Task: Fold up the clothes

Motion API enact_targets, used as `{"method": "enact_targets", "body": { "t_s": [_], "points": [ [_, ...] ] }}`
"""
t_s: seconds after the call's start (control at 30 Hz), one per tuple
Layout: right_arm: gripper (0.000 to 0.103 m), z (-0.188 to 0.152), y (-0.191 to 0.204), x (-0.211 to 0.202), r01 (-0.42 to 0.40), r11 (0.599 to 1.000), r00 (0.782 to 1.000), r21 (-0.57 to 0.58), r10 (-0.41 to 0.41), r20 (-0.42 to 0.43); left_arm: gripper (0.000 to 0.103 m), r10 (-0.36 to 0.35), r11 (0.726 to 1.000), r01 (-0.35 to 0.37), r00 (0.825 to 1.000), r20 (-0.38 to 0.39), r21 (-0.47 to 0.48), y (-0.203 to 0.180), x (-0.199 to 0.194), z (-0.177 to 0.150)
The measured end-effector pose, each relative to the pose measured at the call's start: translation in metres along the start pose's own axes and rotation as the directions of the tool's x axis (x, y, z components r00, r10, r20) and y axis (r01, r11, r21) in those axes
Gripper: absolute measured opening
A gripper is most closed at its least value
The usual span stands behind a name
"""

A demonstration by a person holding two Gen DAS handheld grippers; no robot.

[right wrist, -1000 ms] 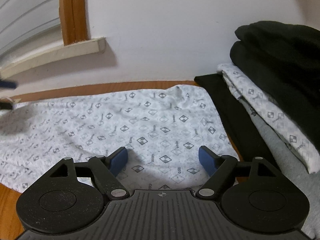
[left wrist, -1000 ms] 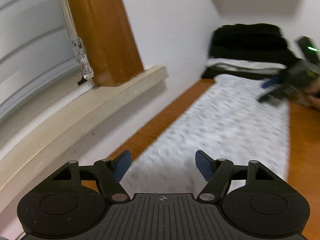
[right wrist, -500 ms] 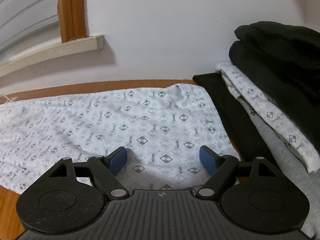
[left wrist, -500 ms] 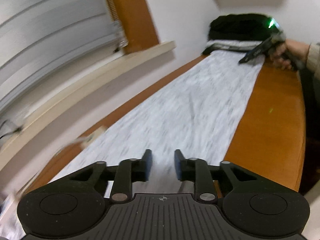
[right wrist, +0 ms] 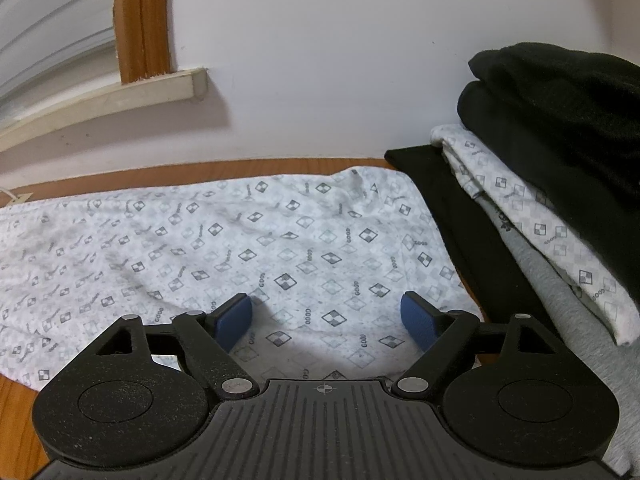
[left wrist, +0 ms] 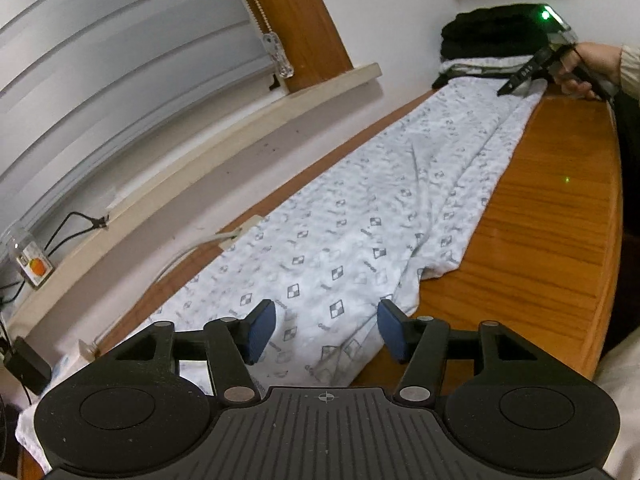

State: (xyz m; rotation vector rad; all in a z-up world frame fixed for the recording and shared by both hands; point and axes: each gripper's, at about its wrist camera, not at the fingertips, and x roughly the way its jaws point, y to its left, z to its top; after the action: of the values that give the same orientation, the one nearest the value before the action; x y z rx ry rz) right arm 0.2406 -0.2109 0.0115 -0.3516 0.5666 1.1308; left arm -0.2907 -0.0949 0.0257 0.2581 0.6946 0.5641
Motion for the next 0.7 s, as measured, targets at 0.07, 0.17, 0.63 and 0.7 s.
{"method": "enact_targets", "body": {
  "t_s": [0.07,0.17,0.63,0.7],
  "points": [
    [0.081,0.0,0.0,0.0,-0.002,1.0,1.0,0.001,0.002,0.0,0.054,-0.003,1.0,0.003,1.0,-0.002,0.019,-0.002,0.005,0.001],
    [0.081,0.0,0.0,0.0,-0.001,1.0,1.0,0.0,0.001,0.0,0.035,-0.023,0.999,0.023,1.0,-0.004,0.025,-0.002,0.009,0.005],
    [0.077,-0.002,0.101,-0.04,-0.119,0.972,0.986,-0.204,0.14,0.09,0.012,-0.068,0.983,0.078,0.996,0.066,-0.165,0.049,0.005,0.015],
    [0.077,0.0,0.127,-0.043,-0.177,0.956,0.977,-0.235,0.199,0.076,0.026,-0.051,0.989,0.059,0.997,0.062,-0.135,0.037,0.0,0.012]
  ]
}}
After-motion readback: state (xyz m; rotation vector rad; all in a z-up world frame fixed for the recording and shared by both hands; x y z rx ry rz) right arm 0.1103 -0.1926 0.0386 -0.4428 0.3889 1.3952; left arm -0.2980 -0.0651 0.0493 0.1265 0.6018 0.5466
